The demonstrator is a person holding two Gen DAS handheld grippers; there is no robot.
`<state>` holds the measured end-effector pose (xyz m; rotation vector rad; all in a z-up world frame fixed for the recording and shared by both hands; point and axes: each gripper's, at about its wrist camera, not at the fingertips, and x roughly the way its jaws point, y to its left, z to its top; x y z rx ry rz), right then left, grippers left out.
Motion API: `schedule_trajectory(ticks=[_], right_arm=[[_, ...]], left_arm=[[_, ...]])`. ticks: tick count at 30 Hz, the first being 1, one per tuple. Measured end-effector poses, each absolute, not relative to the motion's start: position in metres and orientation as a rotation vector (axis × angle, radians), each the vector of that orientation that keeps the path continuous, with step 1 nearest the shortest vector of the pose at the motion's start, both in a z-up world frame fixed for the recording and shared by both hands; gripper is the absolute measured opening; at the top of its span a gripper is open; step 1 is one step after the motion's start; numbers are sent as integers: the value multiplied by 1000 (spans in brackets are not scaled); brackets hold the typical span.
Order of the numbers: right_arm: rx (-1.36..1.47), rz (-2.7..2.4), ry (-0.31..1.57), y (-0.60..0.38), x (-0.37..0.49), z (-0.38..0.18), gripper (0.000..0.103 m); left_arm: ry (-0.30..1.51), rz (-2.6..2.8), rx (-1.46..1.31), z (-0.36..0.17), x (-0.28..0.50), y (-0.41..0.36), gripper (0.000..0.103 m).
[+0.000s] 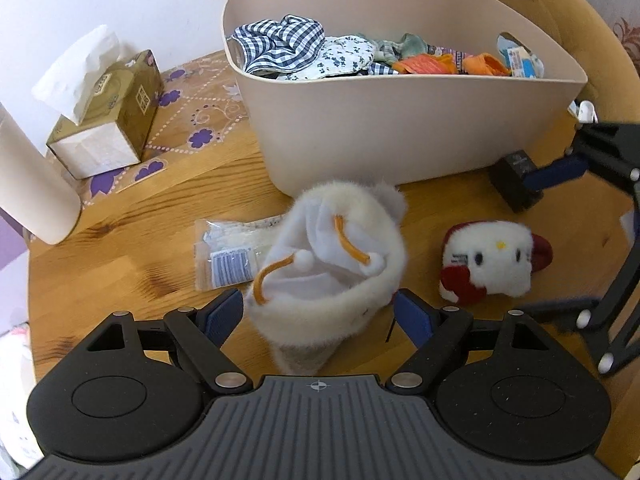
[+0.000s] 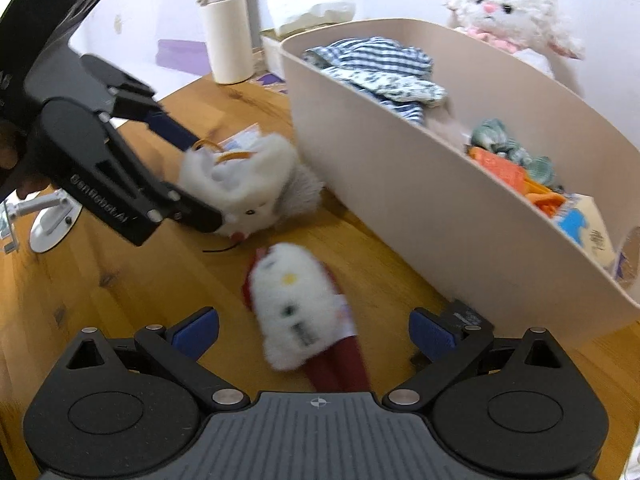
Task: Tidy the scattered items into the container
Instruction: 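Grasp the white plush with the left gripper while the right grasps the red-white plush, then lift both plush toys and carry them over the basket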
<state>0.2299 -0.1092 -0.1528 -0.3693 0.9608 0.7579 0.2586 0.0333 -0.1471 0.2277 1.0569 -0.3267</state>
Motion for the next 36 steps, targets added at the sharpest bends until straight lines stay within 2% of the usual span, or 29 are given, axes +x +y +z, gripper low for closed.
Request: schedule_trajectory(ticks=[10, 14, 15, 18, 20, 21, 22, 25, 36], right_arm=[[-361, 719, 973, -102, 241, -173, 95], [-366, 700, 962, -101, 243, -178, 88], [-357, 693, 956, -102, 244, -177, 87], [-329, 679, 940, -104, 245, -176, 72], [-326, 666, 930, -106, 246, -174, 51], [-320, 660, 928, -108, 246, -174, 45], [-319, 655, 933, -109, 247, -173, 43], [-329, 636, 940, -110, 246, -172, 41], [-266, 601, 971, -125, 228, -165, 40]], left_arm=[[1072, -298, 195, -155, 268, 30, 84], [1073, -305, 180, -160, 272, 25, 84], [1069, -313, 171, -161, 272, 24, 80], [1037, -332, 163, -162, 273, 21, 57], [1042, -339, 151, -164, 274, 19, 51], [1043, -347, 144, -164, 274, 19, 45], [1046, -357, 138, -164, 274, 18, 40], [1052, -374, 134, -165, 273, 15, 34], [1036, -343, 156, -161, 261, 11, 25]])
